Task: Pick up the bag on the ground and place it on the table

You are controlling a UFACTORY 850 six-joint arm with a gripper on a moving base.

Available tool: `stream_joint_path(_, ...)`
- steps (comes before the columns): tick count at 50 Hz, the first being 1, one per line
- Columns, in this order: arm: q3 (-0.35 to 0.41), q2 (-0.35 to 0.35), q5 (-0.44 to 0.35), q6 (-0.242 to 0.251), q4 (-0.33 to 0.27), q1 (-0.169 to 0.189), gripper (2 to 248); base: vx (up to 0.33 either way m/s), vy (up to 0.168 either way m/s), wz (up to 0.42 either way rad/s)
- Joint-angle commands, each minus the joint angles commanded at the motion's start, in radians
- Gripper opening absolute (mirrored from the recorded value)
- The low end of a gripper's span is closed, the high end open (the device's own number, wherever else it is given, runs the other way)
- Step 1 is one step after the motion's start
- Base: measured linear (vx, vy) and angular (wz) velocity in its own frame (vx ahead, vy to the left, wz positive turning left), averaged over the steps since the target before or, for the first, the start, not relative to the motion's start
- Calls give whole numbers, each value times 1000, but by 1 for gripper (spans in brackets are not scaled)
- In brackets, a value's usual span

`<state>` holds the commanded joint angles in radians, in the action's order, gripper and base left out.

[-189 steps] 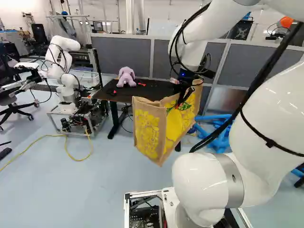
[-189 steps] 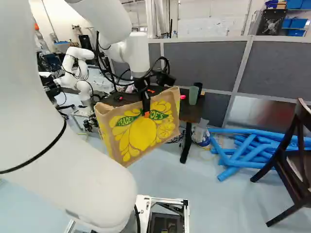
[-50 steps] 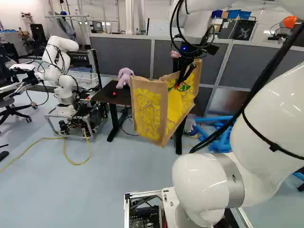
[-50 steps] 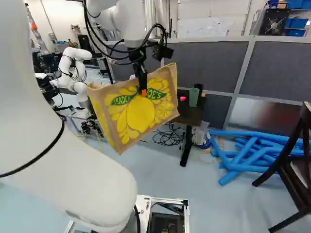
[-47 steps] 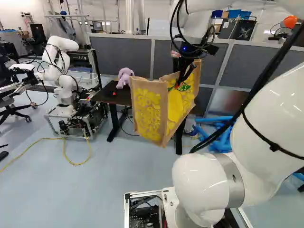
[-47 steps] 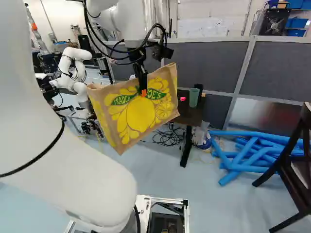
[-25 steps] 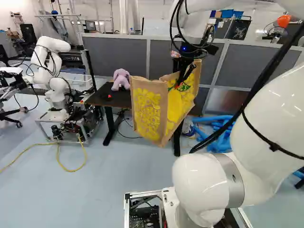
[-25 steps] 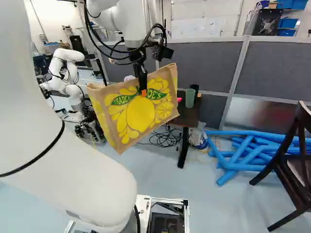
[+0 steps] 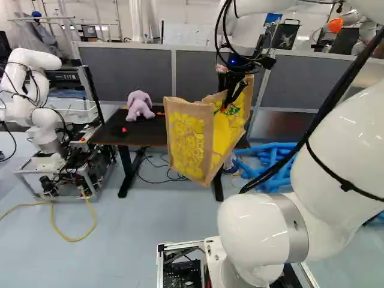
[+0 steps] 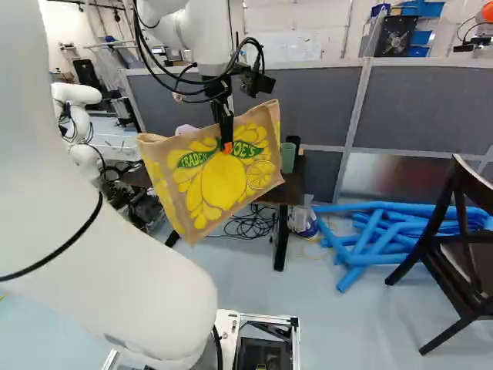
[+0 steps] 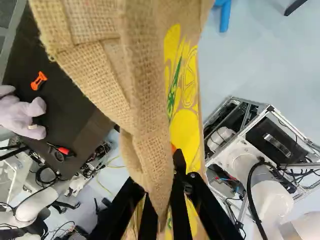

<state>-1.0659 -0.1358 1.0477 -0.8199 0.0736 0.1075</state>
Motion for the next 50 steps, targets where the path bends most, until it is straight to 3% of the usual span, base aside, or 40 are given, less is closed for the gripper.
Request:
stream_joint_path(31,0,0,0,0,0,0,26,142,93,-33)
stream_joint_path(50,0,0,0,0,0,0,26,108,33,2)
